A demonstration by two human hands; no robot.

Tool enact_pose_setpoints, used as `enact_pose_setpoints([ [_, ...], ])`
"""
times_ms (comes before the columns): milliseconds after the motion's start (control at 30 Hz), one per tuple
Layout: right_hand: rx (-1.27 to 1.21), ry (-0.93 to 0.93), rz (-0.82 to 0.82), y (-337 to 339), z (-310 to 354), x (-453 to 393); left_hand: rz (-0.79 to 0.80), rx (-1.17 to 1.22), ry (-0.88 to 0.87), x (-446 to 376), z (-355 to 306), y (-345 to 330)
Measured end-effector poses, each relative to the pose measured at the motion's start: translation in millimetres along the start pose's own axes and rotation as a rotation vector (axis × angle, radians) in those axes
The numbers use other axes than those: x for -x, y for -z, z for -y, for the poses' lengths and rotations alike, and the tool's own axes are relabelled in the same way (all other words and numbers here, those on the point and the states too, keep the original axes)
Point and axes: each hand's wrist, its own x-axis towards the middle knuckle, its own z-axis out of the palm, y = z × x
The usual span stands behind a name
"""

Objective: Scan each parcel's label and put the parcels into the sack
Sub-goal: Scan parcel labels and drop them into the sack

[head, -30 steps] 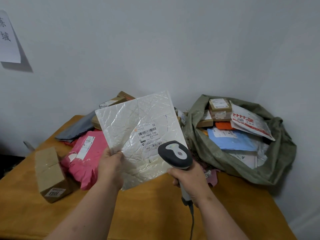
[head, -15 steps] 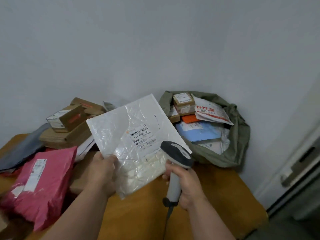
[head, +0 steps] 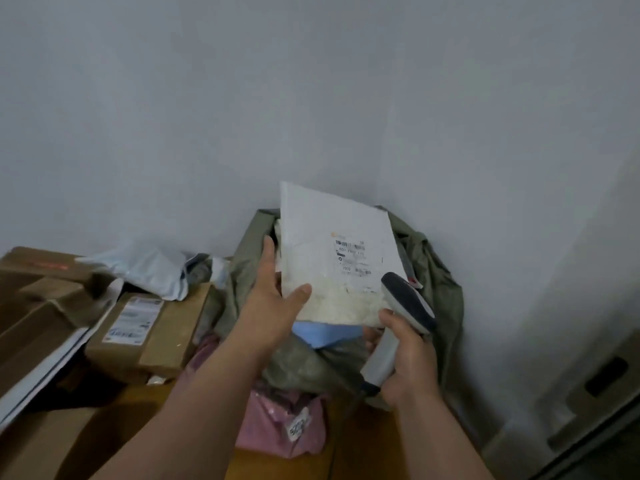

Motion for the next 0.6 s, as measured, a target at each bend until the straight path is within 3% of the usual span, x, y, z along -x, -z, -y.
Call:
enact_pose_setpoints([
  [133,0.057,-0.021,-0.017,-2,35,-68,0.060,-0.226,0.039,-52,12,-43],
  [267,0.058,-0.021,-0.030,-7,51,-119,-0.059,-0.420,0.039,-93,27,-70],
  [600,0.000,-0.007,-0.057,-10,60,-182,-0.029,-0.669,0.117,-162,45,-111],
])
